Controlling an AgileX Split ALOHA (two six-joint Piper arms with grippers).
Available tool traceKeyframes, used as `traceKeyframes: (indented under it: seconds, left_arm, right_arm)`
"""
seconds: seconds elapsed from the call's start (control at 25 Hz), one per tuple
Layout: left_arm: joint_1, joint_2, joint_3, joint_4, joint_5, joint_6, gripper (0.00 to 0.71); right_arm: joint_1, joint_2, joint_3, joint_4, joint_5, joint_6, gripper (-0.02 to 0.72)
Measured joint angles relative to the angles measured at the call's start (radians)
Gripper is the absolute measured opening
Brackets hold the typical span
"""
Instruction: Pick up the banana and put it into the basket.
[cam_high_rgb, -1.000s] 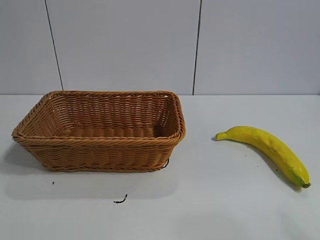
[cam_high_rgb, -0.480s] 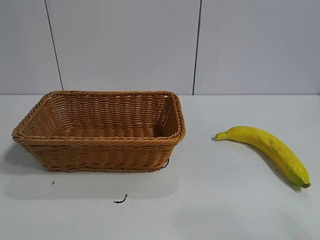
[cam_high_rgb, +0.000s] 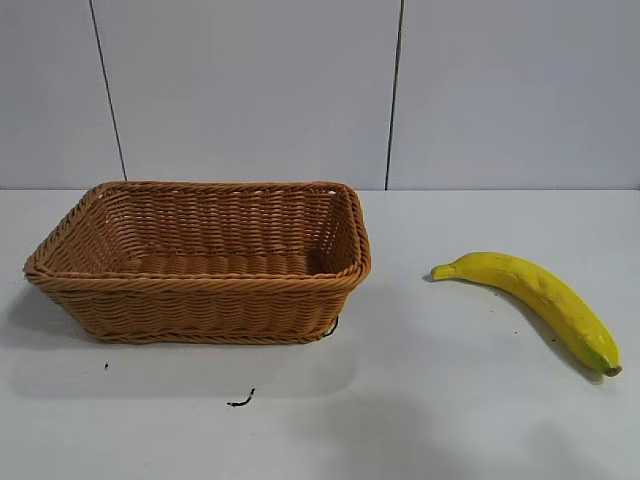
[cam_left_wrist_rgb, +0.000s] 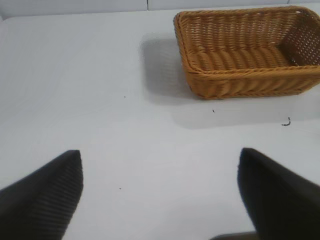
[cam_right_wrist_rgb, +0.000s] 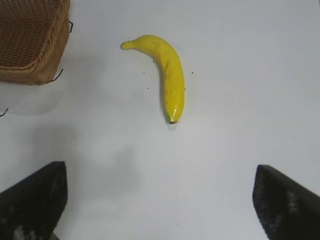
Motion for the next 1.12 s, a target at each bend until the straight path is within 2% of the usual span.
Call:
traceKeyframes:
  seconds: [0.2,0.36,0.6,0.76,1.12]
  left_arm:
    - [0.0,0.0,0.0,0.0,0.0,0.0,0.635]
    - [0.0,0.0,0.0,0.0,0.0,0.0,0.635]
    - [0.0,0.0,0.0,0.0,0.0,0.0,0.635]
    - [0.0,0.0,0.0,0.0,0.0,0.0,0.635]
    - [0.0,0.0,0.0,0.0,0.0,0.0,0.635]
  right_arm:
    - [0.0,0.24,-0.147,-0.001,-0.003,-0.055,0.689]
    - [0.0,0.396,-0.246,0.003,-0.013,-0.127,0.689]
    - [0.006,0.541,-0.308,0.021,-0.091,-0.237,0.689]
    - [0.041,0.603,-0.308,0.006,-0.104,-0.292,0.689]
    - [0.049,0.719,-0.308,-0.011,-0.17,-0.3,0.689]
